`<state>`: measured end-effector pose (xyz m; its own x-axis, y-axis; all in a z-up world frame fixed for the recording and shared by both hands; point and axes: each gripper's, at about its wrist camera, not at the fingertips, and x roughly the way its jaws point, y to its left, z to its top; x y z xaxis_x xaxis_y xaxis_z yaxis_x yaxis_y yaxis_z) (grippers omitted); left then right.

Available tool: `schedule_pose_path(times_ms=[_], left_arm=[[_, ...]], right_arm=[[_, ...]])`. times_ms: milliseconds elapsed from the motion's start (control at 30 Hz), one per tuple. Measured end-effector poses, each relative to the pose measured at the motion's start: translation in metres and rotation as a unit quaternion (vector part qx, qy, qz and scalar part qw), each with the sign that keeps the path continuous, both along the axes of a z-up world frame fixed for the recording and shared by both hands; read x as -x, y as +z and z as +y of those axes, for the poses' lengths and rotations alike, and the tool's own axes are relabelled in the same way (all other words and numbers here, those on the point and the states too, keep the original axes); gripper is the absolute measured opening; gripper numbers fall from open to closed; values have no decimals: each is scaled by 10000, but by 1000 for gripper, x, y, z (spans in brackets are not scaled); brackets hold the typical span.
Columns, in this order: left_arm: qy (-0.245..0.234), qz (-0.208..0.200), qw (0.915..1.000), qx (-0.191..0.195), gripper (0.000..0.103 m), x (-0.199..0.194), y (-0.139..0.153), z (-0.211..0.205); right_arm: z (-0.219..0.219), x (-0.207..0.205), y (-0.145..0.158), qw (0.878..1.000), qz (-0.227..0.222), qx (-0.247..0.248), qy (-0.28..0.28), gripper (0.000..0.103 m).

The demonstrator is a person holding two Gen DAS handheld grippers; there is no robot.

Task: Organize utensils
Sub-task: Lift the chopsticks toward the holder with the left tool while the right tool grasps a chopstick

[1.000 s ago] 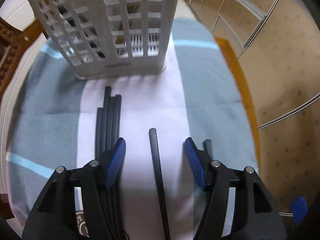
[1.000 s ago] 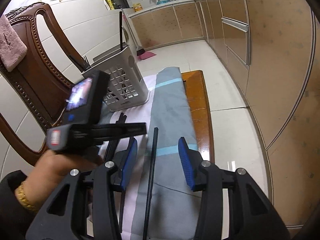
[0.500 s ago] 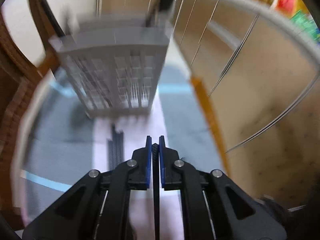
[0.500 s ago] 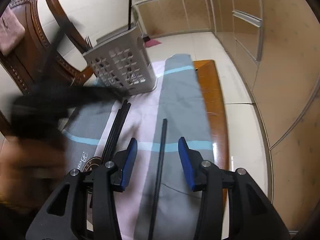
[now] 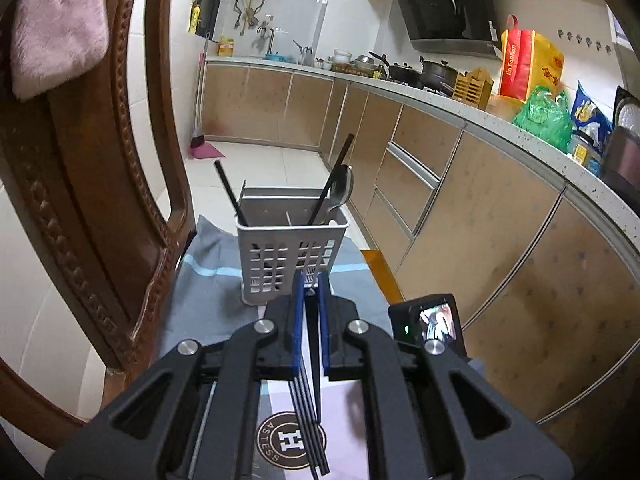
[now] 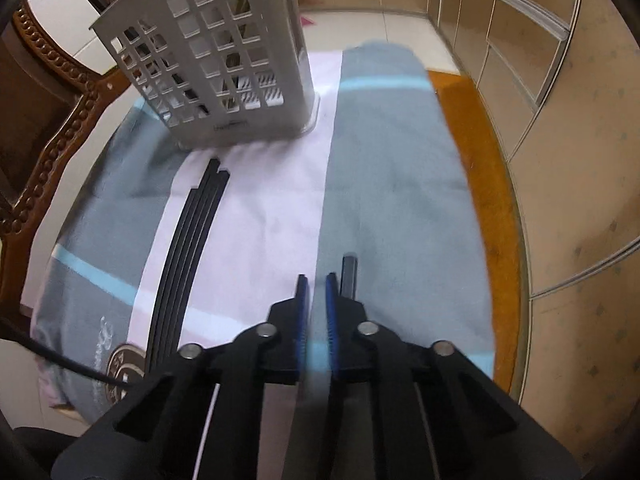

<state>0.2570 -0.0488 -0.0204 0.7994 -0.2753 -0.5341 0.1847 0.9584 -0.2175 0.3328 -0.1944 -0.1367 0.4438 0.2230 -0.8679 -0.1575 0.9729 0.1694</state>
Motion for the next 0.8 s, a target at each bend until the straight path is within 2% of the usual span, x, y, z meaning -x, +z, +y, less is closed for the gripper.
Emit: schedule_pose_path(times_ms=[67, 133, 267, 333, 467, 667, 800], left_arm=[[-6, -1, 10000, 7, 8, 3, 3, 9], [-13, 37, 9999, 100, 8, 5, 5, 13], [-81, -35, 9999, 127, 7, 6, 6, 16], [-128, -117, 9998, 83, 8, 11, 10, 14], [-243, -288, 9993, -27, 7, 26, 20, 8], [-306, -296, 9991, 17, 7, 41, 27, 7], [-280, -292, 9992, 9, 7, 51, 34, 11]], right_arm=[[-4, -1, 2, 10000, 41, -70, -13, 0], [-8, 0, 5, 9998, -23, -178, -49, 0], [-17, 21, 46, 9959, -726, -521, -142, 0], [-20, 50, 81, 9906, -1218, -625, -35, 0], [-32, 99, 113, 9800, -1889, -624, 6, 0], [-57, 165, 137, 9644, -2414, -1051, -238, 0], [-62, 182, 162, 9565, -2655, -1196, -154, 0]])
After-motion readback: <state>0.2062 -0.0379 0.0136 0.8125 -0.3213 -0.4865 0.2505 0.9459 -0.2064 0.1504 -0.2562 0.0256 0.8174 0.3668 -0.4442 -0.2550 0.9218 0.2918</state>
